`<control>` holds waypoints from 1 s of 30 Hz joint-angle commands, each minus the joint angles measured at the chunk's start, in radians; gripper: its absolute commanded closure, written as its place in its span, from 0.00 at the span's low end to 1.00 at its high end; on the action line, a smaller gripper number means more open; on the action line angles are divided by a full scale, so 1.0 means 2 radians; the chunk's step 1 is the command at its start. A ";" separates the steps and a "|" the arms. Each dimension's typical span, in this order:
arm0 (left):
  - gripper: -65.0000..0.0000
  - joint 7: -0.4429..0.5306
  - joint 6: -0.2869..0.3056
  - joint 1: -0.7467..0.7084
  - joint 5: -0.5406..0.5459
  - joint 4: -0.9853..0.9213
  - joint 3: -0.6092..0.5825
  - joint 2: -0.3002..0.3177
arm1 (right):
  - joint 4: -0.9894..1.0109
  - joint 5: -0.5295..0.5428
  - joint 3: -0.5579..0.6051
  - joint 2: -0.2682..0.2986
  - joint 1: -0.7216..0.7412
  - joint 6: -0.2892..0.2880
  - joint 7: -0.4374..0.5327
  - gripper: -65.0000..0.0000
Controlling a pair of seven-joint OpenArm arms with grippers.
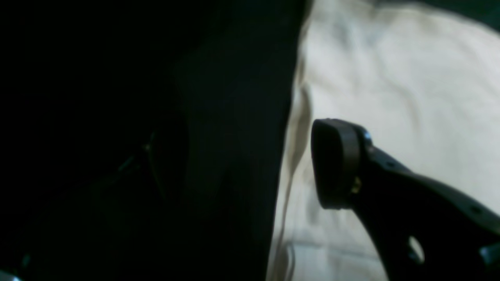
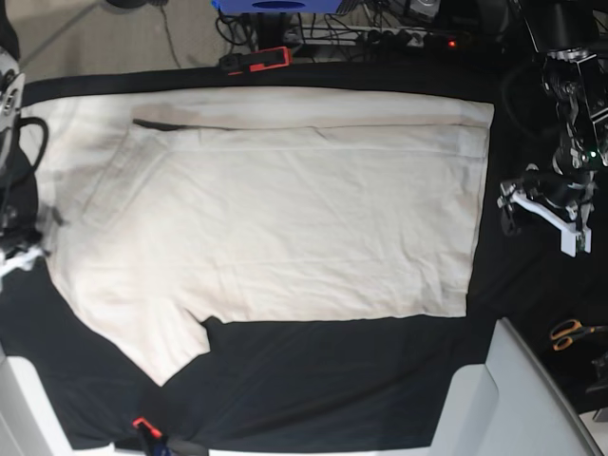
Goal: Fold the T-shirt properly
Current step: 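Move the right gripper to the sleeve corner and pinch the fabric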
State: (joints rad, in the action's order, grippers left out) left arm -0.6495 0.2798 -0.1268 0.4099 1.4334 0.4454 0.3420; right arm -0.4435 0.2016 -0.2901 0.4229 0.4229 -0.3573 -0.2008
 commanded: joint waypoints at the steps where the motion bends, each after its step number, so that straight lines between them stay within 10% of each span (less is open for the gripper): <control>1: 0.26 0.012 0.001 0.007 0.006 0.009 0.002 0.009 | -0.007 0.002 -0.005 0.016 0.014 -0.004 0.019 0.57; 30: 0.27 0.013 0.002 0.007 0.005 -0.022 0.005 0.007 | 0.069 -0.055 0.050 -0.022 0.052 -0.007 0.092 0.58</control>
State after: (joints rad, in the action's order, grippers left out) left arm -0.6445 0.2840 -0.1253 0.4110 1.3727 0.4484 0.3374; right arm -0.2928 0.0849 -0.1902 0.3607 0.5003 -0.3676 -0.0364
